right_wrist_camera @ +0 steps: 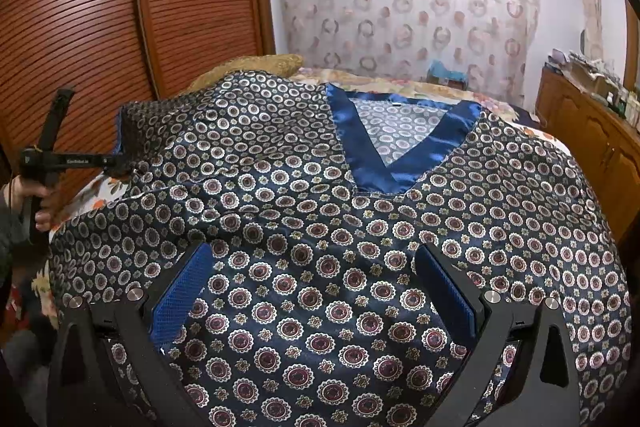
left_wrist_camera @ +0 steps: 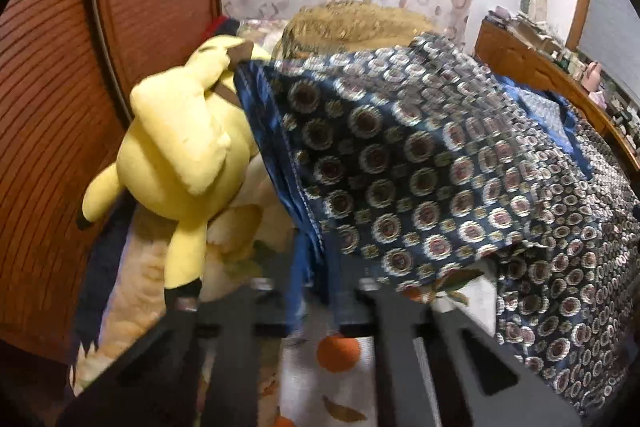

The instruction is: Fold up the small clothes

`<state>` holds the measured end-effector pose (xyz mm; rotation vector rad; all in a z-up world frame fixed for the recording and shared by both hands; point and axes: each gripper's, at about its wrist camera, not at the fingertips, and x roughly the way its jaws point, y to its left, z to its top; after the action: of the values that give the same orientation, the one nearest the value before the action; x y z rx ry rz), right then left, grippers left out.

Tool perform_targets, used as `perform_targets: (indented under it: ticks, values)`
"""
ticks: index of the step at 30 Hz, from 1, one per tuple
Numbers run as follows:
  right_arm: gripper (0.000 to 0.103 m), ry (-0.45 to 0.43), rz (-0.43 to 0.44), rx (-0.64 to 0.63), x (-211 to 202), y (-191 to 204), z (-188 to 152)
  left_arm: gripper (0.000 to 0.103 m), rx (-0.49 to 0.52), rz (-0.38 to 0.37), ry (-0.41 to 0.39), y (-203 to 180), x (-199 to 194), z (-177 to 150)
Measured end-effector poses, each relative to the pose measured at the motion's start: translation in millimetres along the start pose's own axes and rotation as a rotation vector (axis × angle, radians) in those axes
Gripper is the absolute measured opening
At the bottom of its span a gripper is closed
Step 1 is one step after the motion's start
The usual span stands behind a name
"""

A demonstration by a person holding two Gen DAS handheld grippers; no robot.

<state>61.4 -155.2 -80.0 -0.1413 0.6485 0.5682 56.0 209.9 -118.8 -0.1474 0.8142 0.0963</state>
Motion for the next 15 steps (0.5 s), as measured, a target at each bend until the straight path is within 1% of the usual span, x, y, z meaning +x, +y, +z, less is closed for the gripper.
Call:
perform_targets:
  ticks: [1,3,4,7,9,10,15]
  values:
    - [0.103,0.000,0.001,0.001,0.0,0.1,-0.3,0.002,0.003,0.000,-0.008,0.9,-2.0,1.7]
    - [0.103,0.001,-0.001,0.001,0.1,0.1,-0.4,0.001,0.018,0.018,-0.048,-3.7,-13.1,4.7]
    - [0.103,0.002,-0.001,0.002,0.3,-0.1,-0.4,0.001,0.022,0.007,-0.070,-6.8,-21.5,6.9]
    - [0.103,0.002,-0.001,0.002,0.5,-0.2,-0.3,0.001,0.041,-0.032,-0.122,-21.0,-41.1,16.9]
    - [0.103,0.002,-0.001,0.002,0.4,-0.3,-0.4,0.000,0.065,-0.056,-0.138,-34.6,-48.9,25.5]
    - [0.103,0.002,-0.001,0.002,0.3,-0.3,-0.5,0.000,0.083,-0.084,-0.149,-45.8,-52.6,33.9]
    - [0.103,0.001,-0.005,0.001,0.0,-0.7,-0.8,0.000,0.172,-0.162,-0.183,-89.9,-63.4,61.7]
